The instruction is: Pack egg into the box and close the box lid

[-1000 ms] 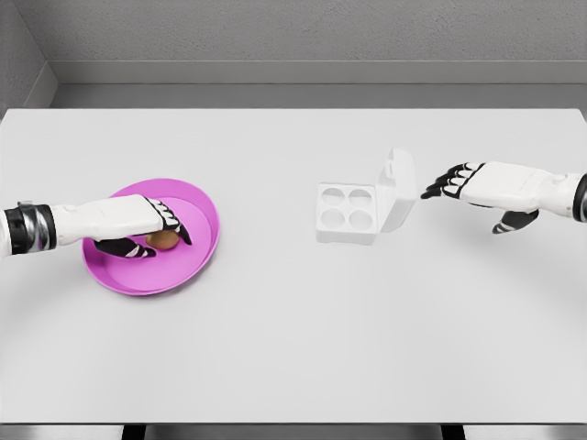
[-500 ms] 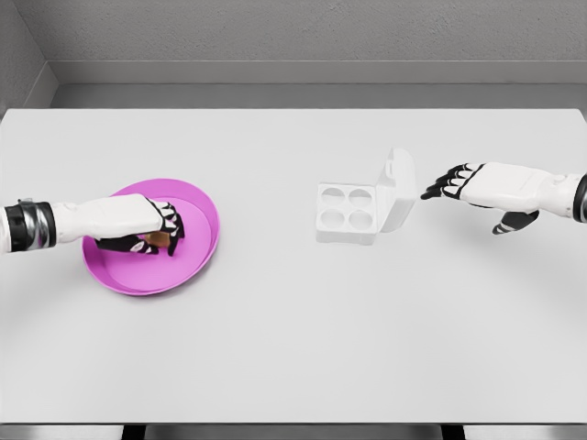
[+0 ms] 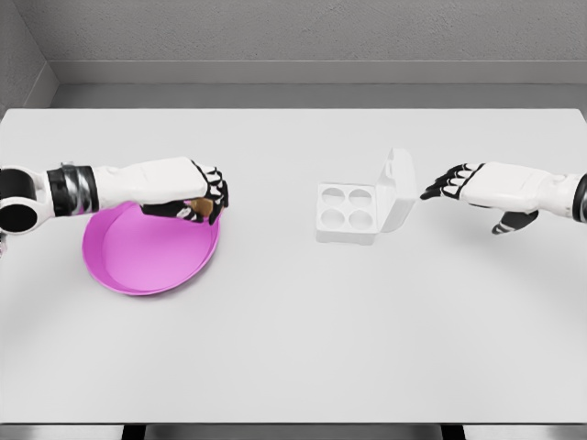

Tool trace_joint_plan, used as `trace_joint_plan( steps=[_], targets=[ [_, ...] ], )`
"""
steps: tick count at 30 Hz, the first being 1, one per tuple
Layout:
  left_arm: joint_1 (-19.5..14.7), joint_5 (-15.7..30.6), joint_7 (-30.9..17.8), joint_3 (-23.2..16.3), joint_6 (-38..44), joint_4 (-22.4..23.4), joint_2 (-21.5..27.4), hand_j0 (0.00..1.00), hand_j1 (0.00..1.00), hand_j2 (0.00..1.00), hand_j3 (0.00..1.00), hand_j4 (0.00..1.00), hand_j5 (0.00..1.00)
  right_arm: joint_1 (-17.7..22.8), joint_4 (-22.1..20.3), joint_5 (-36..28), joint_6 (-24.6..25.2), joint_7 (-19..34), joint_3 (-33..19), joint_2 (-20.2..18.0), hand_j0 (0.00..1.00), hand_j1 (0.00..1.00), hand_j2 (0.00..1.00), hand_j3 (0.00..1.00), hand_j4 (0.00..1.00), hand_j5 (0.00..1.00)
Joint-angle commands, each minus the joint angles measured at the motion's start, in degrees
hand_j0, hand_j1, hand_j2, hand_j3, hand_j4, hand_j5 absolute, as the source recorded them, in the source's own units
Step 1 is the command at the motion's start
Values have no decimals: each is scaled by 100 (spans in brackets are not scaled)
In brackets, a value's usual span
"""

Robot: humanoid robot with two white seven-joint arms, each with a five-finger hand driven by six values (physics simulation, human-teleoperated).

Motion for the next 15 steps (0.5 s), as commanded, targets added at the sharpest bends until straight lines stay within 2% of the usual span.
trace_joint_plan(
  steps=[1,15],
  targets=[
    [0,7,26,7,24,-5,-169,28,28,28,28,28,28,0,-13,-28,15,-2,-3,-7,100,100,100,100,100,100],
    [-228,-2,26,-2,24,21,-1004,29,29,29,29,29,29,-9,-48,-37,15,-2,-3,-59,100,100,100,100,100,100]
  ],
)
